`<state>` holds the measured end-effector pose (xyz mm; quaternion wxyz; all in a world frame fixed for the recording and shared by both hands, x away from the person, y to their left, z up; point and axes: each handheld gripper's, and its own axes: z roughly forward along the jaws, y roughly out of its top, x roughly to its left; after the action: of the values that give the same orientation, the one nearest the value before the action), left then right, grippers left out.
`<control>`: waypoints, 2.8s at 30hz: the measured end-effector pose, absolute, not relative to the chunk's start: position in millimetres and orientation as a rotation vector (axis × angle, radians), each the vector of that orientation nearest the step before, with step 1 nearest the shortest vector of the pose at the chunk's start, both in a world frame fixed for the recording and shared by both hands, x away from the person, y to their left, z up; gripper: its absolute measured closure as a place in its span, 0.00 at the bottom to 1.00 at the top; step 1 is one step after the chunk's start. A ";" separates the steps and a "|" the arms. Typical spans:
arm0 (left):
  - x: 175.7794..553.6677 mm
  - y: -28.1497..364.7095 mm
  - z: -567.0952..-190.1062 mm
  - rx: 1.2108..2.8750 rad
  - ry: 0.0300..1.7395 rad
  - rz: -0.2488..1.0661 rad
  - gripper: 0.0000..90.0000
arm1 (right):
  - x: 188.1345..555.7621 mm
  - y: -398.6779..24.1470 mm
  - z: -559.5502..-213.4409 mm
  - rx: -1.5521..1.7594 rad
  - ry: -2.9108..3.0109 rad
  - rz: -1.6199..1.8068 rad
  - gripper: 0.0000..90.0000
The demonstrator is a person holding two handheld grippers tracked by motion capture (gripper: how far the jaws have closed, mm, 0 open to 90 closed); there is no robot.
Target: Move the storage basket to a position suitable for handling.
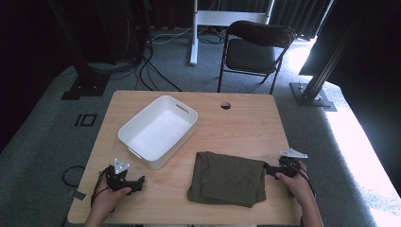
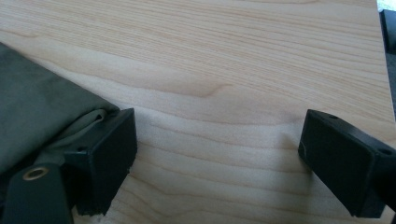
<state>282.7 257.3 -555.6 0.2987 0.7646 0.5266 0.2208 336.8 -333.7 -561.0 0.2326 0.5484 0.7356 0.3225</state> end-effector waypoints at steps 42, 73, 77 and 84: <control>298.0 258.0 -552.4 1.994 1.397 0.551 0.01 | 411.7 -263.3 -508.7 1.309 2.117 1.011 0.14; 307.8 264.3 -541.9 1.930 1.394 0.580 0.01 | 461.5 -154.4 -469.7 1.140 2.204 1.172 0.14; 310.7 264.5 -539.6 1.923 1.394 0.608 0.01 | 468.2 -139.7 -466.2 1.133 2.210 1.203 0.14; 314.9 270.1 -537.5 1.902 1.415 0.625 0.01 | 484.2 -113.6 -463.5 1.157 2.216 1.249 0.14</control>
<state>314.9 270.1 -537.5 0.3383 0.7300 0.5431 0.2400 484.2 -113.6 -463.5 0.1726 0.4078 0.7810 0.4404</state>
